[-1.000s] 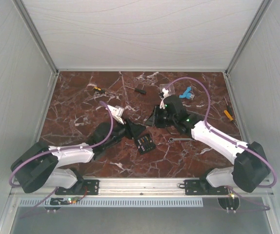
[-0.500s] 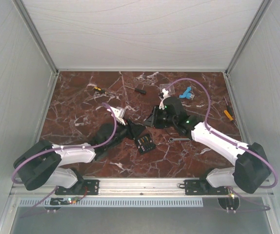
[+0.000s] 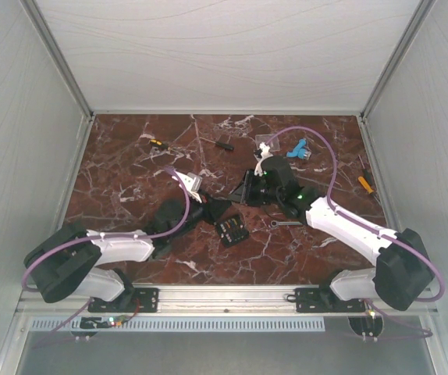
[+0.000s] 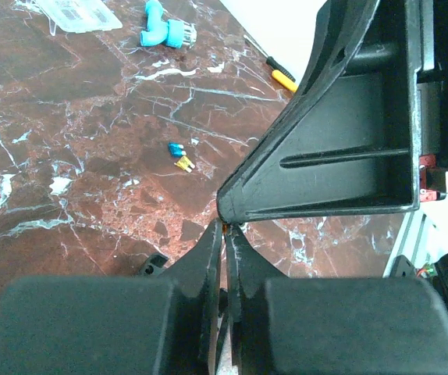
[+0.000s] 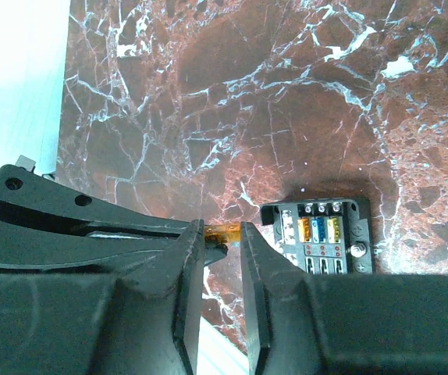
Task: Snap on the fuse box
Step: Pick up the fuse from the center of the board.
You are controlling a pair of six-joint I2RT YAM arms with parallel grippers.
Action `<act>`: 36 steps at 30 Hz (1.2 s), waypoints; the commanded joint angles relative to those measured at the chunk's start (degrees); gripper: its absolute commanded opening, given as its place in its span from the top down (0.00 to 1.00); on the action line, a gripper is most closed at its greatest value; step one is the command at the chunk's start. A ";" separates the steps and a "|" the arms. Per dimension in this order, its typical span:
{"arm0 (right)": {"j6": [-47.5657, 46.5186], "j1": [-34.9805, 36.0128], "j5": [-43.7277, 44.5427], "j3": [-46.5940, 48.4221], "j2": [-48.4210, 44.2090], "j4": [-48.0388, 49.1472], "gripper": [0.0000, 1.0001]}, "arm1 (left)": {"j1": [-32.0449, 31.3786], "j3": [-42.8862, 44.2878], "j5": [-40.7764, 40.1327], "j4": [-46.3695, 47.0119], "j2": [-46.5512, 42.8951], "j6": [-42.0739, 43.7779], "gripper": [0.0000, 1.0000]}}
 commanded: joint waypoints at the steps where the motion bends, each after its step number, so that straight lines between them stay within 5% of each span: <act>1: 0.93 0.76 -1.54 -1.30 -1.76 2.47 0.84 | -0.52 -0.35 1.15 7.28 -0.79 3.46 1.00; 7: -7.34 -1.84 -4.04 0.24 -4.08 2.24 0.66 | 0.16 -1.86 3.62 6.87 -2.35 6.43 1.00; 12: -22.08 -10.15 -19.31 -0.22 -7.58 4.53 0.52 | 7.98 -2.08 20.21 4.13 -5.08 5.53 1.00; 16: -36.39 -10.83 -27.59 -0.22 -9.71 2.11 0.51 | 13.19 -2.63 33.08 3.67 -7.34 4.09 1.00; 24: -48.10 -10.64 -48.07 1.86 -8.83 -2.55 0.53 | 16.69 -0.75 50.90 0.36 -11.08 5.30 1.00; 36: -56.82 -4.05 -50.77 9.03 -1.63 -13.12 0.58 | 16.62 0.87 61.38 9.80 -6.96 -1.41 1.00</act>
